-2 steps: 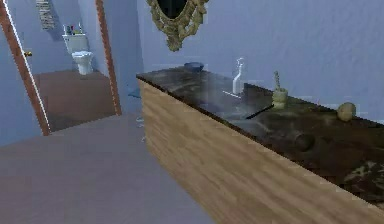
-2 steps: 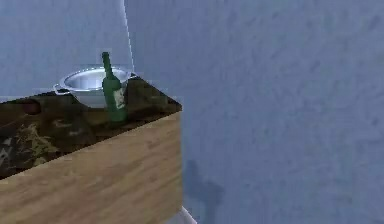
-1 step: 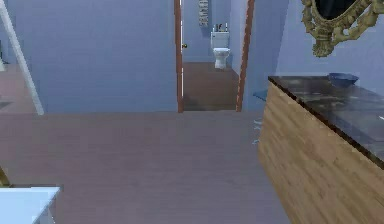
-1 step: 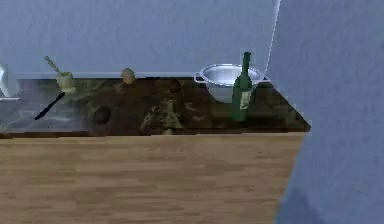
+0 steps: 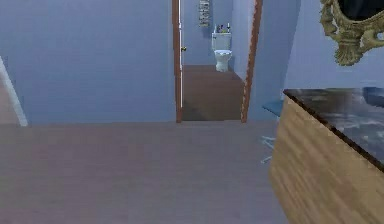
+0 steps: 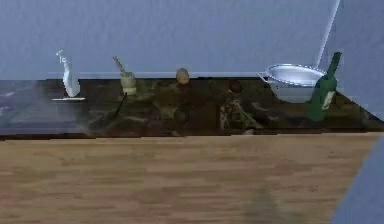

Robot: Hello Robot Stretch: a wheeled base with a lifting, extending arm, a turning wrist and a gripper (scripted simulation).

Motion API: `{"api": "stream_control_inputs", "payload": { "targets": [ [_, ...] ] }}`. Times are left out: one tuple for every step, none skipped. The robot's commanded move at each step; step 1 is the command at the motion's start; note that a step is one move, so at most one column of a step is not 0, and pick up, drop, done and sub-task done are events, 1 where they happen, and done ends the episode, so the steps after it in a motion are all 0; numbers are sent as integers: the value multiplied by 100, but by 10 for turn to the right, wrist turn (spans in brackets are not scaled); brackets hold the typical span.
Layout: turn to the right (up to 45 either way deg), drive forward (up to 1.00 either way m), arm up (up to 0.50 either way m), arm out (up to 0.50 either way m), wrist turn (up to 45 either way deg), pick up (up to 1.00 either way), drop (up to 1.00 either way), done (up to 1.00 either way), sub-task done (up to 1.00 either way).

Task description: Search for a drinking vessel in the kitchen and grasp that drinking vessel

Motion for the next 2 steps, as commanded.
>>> {"api": "stream_control_inputs", "payload": {
  "targets": [
    [-450, 0, 0, 0, 0, 0, 0, 0, 0],
    [-450, 0, 0, 0, 0, 0, 0, 0, 0]
  ]
}}
